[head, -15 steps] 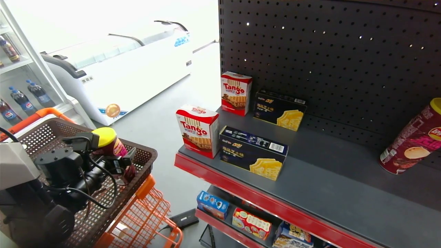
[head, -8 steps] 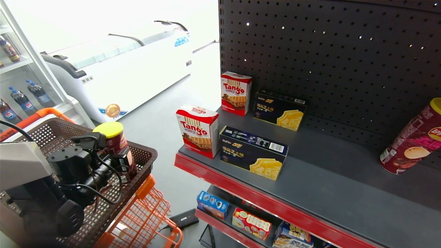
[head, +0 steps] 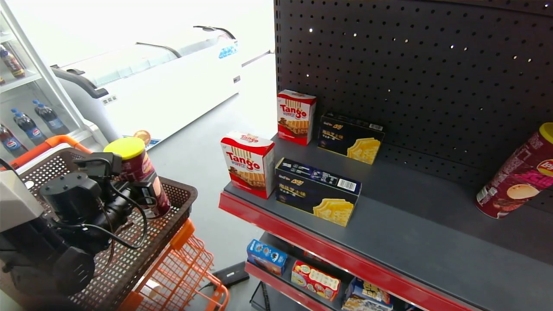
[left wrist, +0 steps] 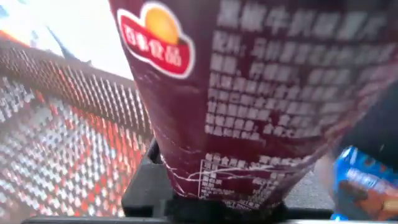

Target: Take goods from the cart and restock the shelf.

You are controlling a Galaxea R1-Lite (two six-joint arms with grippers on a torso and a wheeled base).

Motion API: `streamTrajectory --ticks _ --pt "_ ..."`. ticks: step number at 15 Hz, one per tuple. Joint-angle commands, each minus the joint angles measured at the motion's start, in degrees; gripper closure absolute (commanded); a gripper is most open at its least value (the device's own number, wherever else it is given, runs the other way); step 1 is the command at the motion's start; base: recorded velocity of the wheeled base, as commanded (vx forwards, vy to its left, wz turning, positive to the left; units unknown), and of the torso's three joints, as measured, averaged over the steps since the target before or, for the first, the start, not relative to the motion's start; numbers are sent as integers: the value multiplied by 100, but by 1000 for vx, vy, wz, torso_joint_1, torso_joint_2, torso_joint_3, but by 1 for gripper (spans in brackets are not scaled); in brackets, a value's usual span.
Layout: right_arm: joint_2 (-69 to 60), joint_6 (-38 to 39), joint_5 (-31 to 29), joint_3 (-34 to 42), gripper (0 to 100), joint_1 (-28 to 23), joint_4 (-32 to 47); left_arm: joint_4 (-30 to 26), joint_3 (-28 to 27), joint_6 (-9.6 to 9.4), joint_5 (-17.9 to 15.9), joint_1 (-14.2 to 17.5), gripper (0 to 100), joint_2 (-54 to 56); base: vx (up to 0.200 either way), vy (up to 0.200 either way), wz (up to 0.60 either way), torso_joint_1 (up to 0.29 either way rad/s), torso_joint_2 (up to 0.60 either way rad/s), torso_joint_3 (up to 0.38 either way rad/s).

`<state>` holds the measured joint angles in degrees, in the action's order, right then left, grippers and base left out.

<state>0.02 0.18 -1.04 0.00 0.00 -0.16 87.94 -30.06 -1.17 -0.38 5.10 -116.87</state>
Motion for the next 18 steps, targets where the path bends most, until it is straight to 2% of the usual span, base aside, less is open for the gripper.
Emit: streamTrajectory --ticks 1,2,3,6,7,8,9,10,11,12,16,17,18 --pt "-2 -1 -2 0 0 0 -2 -744 97 -68 -120 -202 100 1421 0 0 0 0 0 0" --pt "-2 -1 -2 0 0 0 -2 -1113 211 -41 -226 -307 100 1896 0 0 0 0 0 0" --pt "-2 -1 -2 0 0 0 -2 -1130 290 -111 -261 -360 100 2186 0 0 0 0 0 0" --pt "-2 -1 -2 0 0 0 -2 -1183 572 -120 -331 -571 100 2687 0 0 0 0 0 0" --pt "-2 -1 -2 0 0 0 -2 -1420 519 -129 -331 -791 100 2924 0 0 0 0 0 0" --pt "-2 -1 -2 0 0 0 -2 -1403 598 -199 -367 -861 100 2968 0 0 0 0 0 0" --pt "-2 -1 -2 0 0 0 -2 -1411 862 -182 -639 -1248 100 3197 0 0 0 0 0 0" --pt "-2 -1 -2 0 0 0 -2 -1517 1196 -129 -1061 -1591 100 3469 0 0 0 0 0 0" --pt "-2 -1 -2 0 0 0 -2 -1578 1380 -68 -1377 -1749 100 3601 0 0 0 0 0 0" --pt "-2 -1 -2 0 0 0 -2 -1605 1486 -59 -1527 -1872 100 3628 0 0 0 0 0 0" --pt "-2 -1 7 0 0 0 -2 -1491 1679 -41 -1623 -2390 100 3663 0 0 0 0 0 0" --pt "-2 -1 -2 0 0 0 -2 -1587 1732 -24 -1825 -2487 100 3724 0 0 0 0 0 0" --pt "-2 -1 -2 0 0 0 -2 -1666 1758 -24 -2186 -2487 100 3803 0 0 0 0 0 0"
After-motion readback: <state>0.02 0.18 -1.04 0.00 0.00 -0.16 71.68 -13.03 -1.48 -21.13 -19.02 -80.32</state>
